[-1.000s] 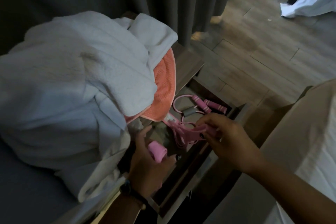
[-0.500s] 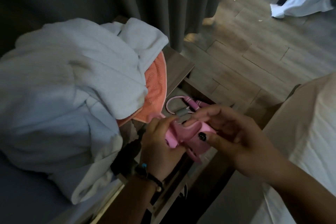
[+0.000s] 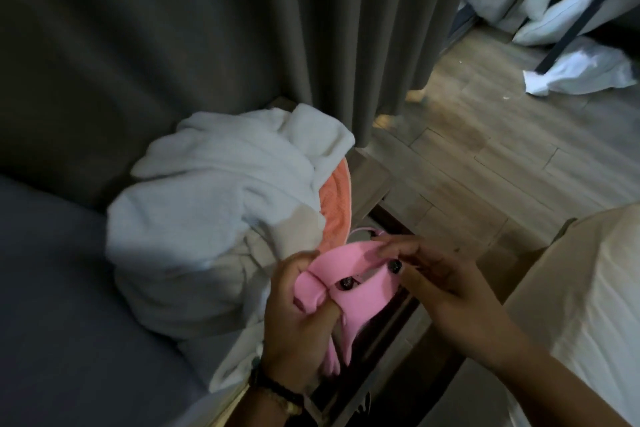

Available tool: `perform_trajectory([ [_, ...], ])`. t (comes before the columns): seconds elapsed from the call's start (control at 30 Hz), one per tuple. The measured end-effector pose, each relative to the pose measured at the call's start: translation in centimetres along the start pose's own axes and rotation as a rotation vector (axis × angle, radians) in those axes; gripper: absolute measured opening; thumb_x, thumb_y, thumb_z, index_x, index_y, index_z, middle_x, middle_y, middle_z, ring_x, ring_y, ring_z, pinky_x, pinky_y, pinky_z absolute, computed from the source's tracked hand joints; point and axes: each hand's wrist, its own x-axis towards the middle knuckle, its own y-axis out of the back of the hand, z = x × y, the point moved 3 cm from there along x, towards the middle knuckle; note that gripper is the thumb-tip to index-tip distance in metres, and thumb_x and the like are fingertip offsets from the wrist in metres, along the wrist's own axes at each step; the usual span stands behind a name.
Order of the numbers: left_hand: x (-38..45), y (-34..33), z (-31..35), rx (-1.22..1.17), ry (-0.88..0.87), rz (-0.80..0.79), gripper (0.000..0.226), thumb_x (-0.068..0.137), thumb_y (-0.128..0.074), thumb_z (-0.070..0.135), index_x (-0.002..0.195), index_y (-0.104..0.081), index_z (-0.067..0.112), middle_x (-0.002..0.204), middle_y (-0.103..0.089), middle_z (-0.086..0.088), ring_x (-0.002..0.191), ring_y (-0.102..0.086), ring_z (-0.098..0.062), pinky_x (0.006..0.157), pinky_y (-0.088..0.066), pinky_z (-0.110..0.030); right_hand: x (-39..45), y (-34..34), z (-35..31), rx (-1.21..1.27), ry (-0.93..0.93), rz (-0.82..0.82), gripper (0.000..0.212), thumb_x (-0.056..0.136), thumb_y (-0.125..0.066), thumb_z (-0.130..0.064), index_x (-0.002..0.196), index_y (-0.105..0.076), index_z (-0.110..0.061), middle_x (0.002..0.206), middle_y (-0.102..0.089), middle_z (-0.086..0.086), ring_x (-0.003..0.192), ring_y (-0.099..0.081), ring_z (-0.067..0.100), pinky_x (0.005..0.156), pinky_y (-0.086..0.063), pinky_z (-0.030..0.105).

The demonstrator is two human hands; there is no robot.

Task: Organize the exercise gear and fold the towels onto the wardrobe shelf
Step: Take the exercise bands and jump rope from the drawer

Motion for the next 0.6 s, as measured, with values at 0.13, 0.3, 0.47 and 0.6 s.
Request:
perform_trajectory([
  [0.13, -0.4, 2.8, 4.1, -0.244, 0.017, 0.007, 0.050, 0.048, -0.072, 0.029, 0.092, -0.062, 0.007, 0.083, -0.074, -0.007, 0.075, -0.068, -0.013, 0.059, -0.052, -0.024, 0.7, -2.3, -3.7, -0.010, -0.018, -0.026, 0.024, 0.094, -0.051, 0.000, 0.096, -0.071, -0.014, 0.113, -0.066, 0.002, 0.112, -0.060, 0.013, 0.088, -0.051, 0.026],
  [0.3, -1.4, 6.2, 8.0, -0.445, 0.046, 0.044, 0.059, 0.039, -0.071, 0.028, 0.096, -0.066, 0.011, 0.087, -0.075, -0.008, 0.077, -0.071, -0.018, 0.060, -0.056, -0.025, 1.0, -6.5, -6.8, 0.029, -0.101, -0.037, 0.056, 0.055, -0.078, -0.068, 0.087, -0.068, -0.024, 0.116, -0.063, -0.003, 0.110, -0.062, 0.017, 0.091, -0.052, 0.049],
  [0.47, -2.5, 9.1, 11.1, -0.623, 0.080, 0.065, 0.066, 0.036, -0.070, 0.019, 0.100, -0.067, 0.007, 0.095, -0.074, -0.017, 0.080, -0.072, -0.030, 0.058, -0.058, -0.034, 3.0, -9.4, -8.7, 0.016, -0.057, -0.165, 0.057, 0.060, -0.078, -0.062, 0.101, -0.063, -0.025, 0.121, -0.062, -0.007, 0.117, -0.058, 0.016, 0.100, -0.046, 0.049],
  [0.6, -2.6, 11.0, 13.0, -0.667, 0.070, 0.135, 0.074, 0.039, -0.079, 0.024, 0.107, -0.062, 0.003, 0.105, -0.069, -0.024, 0.086, -0.068, -0.036, 0.071, -0.057, -0.041, 5.6, -11.1, -11.5, 0.086, -0.030, -0.364, 0.050, 0.068, -0.074, -0.043, 0.107, -0.060, -0.014, 0.104, -0.068, 0.003, 0.101, -0.064, 0.020, 0.080, -0.053, 0.030],
])
